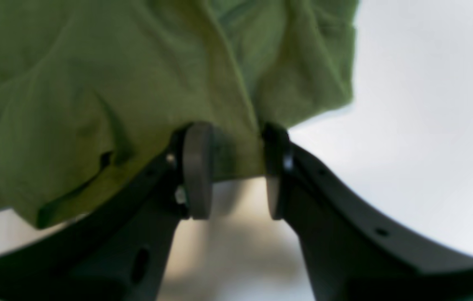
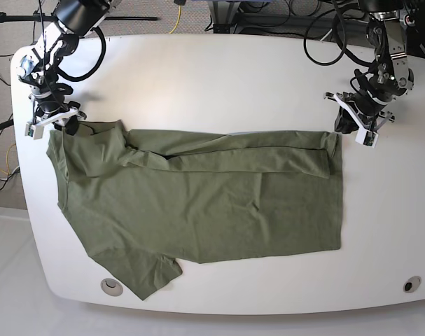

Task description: Fold the T-shirt properly

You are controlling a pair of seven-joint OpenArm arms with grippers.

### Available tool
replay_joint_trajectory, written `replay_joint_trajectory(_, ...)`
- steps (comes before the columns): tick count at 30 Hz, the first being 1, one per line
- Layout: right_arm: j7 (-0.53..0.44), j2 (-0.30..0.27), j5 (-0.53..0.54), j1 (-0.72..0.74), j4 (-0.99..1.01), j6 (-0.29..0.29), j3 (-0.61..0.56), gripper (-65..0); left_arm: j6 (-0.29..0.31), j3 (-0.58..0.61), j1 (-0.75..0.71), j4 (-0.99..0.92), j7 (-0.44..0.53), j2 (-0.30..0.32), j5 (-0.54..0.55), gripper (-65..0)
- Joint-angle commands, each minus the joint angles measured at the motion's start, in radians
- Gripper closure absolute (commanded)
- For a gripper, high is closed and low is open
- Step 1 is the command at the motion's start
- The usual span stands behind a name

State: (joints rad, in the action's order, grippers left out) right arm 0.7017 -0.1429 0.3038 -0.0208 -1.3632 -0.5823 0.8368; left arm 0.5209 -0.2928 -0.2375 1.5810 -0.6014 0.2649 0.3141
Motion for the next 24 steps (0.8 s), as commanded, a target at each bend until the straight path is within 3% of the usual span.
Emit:
replay_joint_trajectory(1,-0.025,-0.027,0.011,0.018,-0.003,-0.013,0.008,-19.4,0.000,-0.008,0.015,0.015,0.021,0.015,0.007,-7.9)
replay_joint_trajectory(14,-0.046,-0.055,0.012,0.019,-0.005,-0.024,0.002,-13.6,-0.002,-0.006,0.054,0.005,0.024,0.013,0.004,-6.5)
replay_joint_trajectory(20,-0.043,-0.054,0.013,0.019,-0.010,-0.023,-0.001,-14.1,-0.002,-0.007,0.059,0.001,0.026,0.013,0.005,-5.7)
replay_joint_trajectory(24,-0.037,-0.033,0.006,0.018,-0.016,-0.025,-0.003,-15.6,-0.002,-0.009,0.041,0.007,0.037,0.013,0.005,-0.2)
